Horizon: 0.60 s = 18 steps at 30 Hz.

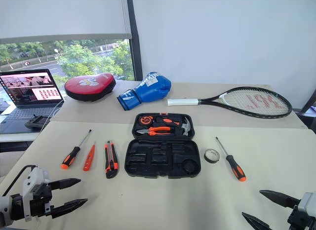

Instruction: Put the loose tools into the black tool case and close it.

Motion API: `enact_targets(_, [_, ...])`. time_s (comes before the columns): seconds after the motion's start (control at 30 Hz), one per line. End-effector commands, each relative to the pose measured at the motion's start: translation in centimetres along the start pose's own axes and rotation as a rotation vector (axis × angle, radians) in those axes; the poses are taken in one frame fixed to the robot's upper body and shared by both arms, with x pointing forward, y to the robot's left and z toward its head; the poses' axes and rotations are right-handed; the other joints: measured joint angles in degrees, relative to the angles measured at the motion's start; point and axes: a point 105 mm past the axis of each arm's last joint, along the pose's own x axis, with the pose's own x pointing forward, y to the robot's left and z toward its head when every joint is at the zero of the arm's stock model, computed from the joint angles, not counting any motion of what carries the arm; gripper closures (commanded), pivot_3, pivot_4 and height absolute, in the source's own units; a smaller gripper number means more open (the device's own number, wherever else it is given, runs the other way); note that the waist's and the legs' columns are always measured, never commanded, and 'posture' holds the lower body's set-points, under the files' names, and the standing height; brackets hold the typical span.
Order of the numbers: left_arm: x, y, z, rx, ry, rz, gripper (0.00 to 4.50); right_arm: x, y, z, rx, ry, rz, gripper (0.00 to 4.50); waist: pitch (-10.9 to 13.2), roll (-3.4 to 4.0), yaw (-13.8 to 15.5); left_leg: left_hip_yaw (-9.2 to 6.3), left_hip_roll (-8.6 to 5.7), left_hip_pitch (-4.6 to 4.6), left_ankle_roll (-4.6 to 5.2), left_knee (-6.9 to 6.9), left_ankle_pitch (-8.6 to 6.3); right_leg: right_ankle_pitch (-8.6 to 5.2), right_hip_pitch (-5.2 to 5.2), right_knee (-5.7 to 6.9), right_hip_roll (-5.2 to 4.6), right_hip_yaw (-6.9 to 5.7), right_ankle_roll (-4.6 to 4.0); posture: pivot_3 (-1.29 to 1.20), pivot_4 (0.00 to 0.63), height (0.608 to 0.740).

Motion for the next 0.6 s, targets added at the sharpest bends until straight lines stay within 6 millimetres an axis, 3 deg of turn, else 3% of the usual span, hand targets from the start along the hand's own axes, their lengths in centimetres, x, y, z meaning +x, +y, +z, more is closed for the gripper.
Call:
enact_targets(0.03, [0.3,0.5,1.7,-0.026,-0.093,0.041,0.00,0.8,0.1,1.7,-0.061,-0.083,0.019,0.01,0.0,0.00,0.0,0.00,0.00,0.00,0.00,0.00,0.00,0.00,0.00,0.00,0.00,0.00,0.00,0.00,0.150,0.740])
enact_targets(0.2, [0.0,4.5,4.8,-0.167,-0.282,0.312,0.00,3.5,1.5,6.0,-0.066,-0.320,0.132,0.01,0.0,-0.06,0.0,-0.07,0.05,0.09,-0.03,0.05,0.02,0.11,0.07,0.09,-0.01,0.03,0.18,0.00,0.150,0.740])
enact_targets(0.33, [-0.9,7.3,6.1,-0.205,-0.290,0.501,0.00,4.8,3.5,9.1,-0.075,-0.432,0.302,0.01,0.0,-0.07,-0.1,-0.08,0.04,0.09,-0.02,-0.04,0.10,0.31,0.05,0.15,0.10,-0.01,0.05,0.00,0.150,0.740])
enact_targets(0.47, [-2.1,10.8,5.7,-0.295,-0.096,0.694,0.00,5.7,5.1,10.9,-0.139,-0.432,0.463,0.01,0.1,-0.15,0.0,-0.10,-0.03,0.09,0.24,-0.04,0.27,0.44,0.09,0.17,0.36,-0.10,-0.17,0.00,0.150,0.740])
enact_targets(0.6, [-1.7,12.3,4.3,-0.344,0.136,0.713,0.00,6.3,5.3,11.9,-0.197,-0.435,0.512,0.01,0.1,-0.26,0.1,-0.07,-0.09,0.08,0.30,-0.03,0.25,0.43,0.11,0.15,0.39,-0.34,-0.15,0.00,0.150,0.740])
